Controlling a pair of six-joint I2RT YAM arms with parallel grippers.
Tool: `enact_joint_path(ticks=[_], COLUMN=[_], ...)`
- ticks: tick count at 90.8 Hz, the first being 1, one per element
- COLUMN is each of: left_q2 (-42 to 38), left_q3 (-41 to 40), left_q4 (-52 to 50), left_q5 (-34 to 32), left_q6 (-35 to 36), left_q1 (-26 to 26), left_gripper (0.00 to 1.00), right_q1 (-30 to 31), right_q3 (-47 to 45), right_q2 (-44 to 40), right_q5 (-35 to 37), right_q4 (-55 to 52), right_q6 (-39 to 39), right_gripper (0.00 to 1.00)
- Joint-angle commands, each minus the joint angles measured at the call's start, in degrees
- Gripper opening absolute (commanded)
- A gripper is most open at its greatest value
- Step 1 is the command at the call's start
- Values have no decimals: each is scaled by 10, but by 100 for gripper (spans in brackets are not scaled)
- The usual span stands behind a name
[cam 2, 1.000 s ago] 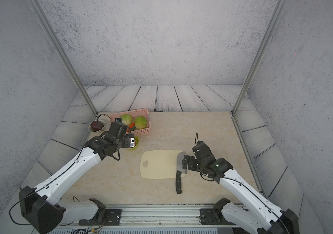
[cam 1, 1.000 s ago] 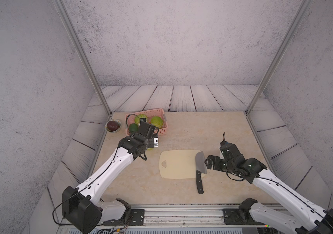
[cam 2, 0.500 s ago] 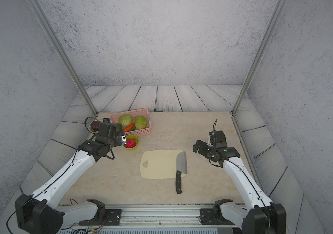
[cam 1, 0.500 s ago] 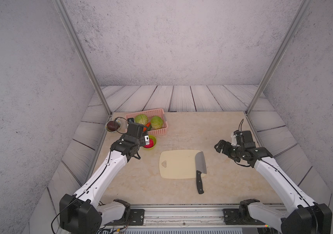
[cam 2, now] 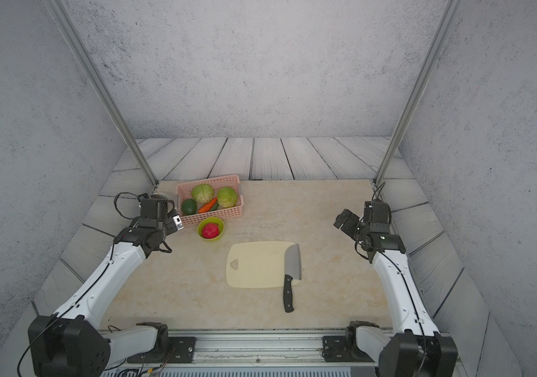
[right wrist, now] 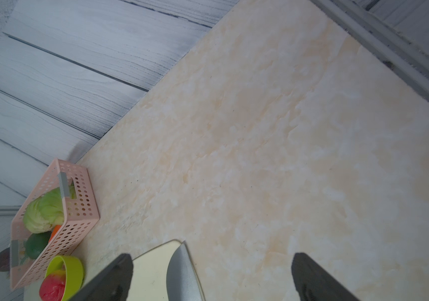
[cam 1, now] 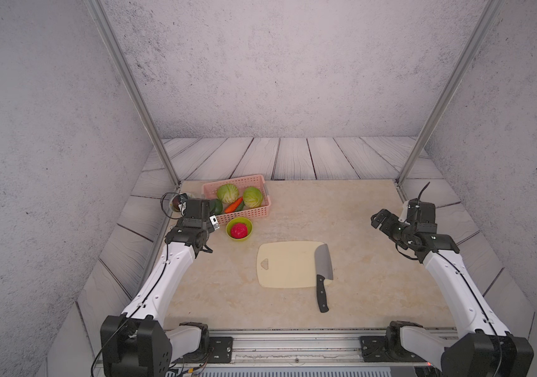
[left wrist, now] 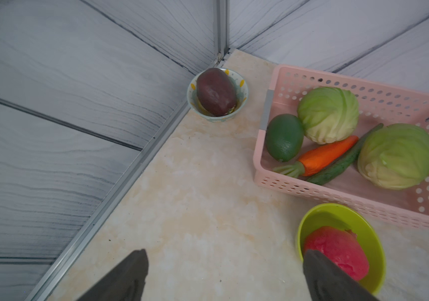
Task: Align the knife with the edge of the cutting board
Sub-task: Reset both arms
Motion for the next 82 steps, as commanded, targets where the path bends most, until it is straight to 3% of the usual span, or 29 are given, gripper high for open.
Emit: enact_joint_path(ticks=[1,23,43,55,82], left_q2=[11,41,75,80,89], left_q3=[-13,-34,-100,-137,-246], left_q4=[6,6,105,197,455], left_q5=[-50,-124,-185,-163,1], left_q6=[-26,-61,-16,30,176], left_q1=[21,63,66,66,66], left_gripper=[99,98,98,98,98], right_q1=[-14,-73,-105,-110,-110], right_q3=[-21,-86,-147,-170,-250], right_q2=[8,19,42,60,69], right_q5=[61,106,162,190,209], right_q4=[47,126,235,282,443], right_q6=[-5,11,10,-2,-81], right_gripper=[99,99,99,99,99])
